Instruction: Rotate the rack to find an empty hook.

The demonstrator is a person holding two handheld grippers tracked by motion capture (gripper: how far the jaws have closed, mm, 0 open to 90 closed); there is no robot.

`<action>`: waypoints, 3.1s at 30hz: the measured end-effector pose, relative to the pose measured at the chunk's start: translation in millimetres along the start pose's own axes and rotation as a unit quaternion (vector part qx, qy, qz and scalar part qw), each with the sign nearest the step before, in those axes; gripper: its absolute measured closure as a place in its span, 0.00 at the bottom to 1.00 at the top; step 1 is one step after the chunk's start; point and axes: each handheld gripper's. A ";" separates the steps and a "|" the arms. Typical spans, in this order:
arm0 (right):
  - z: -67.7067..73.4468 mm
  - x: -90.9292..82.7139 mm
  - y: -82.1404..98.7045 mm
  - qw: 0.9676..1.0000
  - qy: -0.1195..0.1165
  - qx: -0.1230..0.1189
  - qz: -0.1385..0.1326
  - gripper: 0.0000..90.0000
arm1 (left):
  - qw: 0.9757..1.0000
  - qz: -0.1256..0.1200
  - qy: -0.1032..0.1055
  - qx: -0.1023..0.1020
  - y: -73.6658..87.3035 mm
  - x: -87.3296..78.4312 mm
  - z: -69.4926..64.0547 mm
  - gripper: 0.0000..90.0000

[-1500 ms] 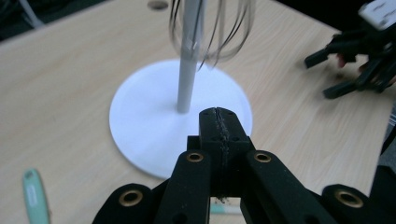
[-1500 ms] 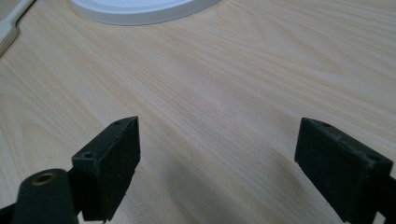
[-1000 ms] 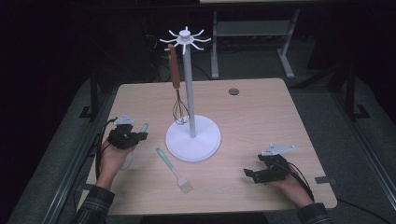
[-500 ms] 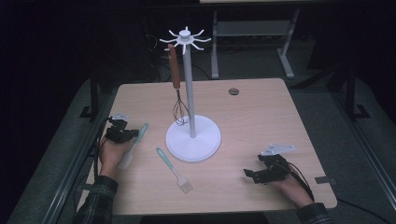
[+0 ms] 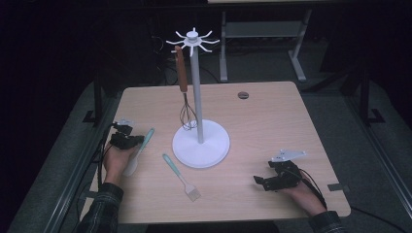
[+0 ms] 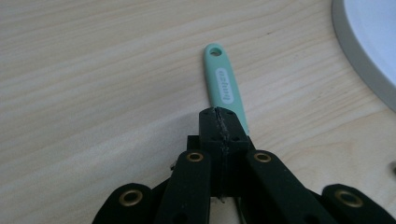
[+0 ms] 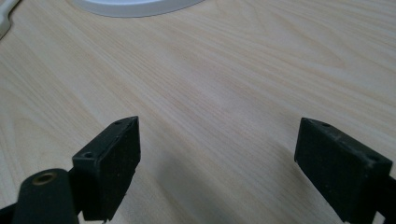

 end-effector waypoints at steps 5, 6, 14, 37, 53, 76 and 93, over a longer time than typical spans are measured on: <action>0.2 0.1 0.0 1.000 -0.001 0.000 0.000 0.16 | 1.000 -0.003 0.019 -0.008 0.5 1.2 -2.3 1.00; 0.2 0.1 0.0 1.000 -0.001 -0.001 -0.001 0.16 | 1.000 -0.003 0.019 -0.008 0.5 1.2 -2.3 1.00; 0.1 0.4 0.0 1.000 -0.001 -0.003 0.000 0.16 | 0.999 -0.006 0.054 -0.002 -0.8 6.7 -11.0 1.00; 0.2 -0.6 0.1 1.000 -0.002 -0.002 -0.002 0.16 | 0.995 0.016 0.092 0.047 -0.3 -8.3 -38.4 1.00; 0.3 -0.9 -0.1 1.000 0.000 -0.005 -0.003 0.16 | 0.997 0.014 0.066 0.038 24.6 -9.7 -49.8 0.85; 0.8 -1.4 -0.5 1.000 -0.002 -0.003 -0.004 0.16 | 0.998 -0.004 0.043 0.049 29.2 -8.3 -55.9 0.91; 3.5 -4.2 -8.2 1.000 -0.016 0.009 -0.015 0.15 | 0.997 -0.026 0.068 0.032 27.6 -39.0 -63.9 0.91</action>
Point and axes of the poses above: each handheld gripper's, and its own axes: x roughly forward along the jaws, y roughly out of its underside, z roughly to its left, and after that the axes turned 12 degrees about y, right-handed
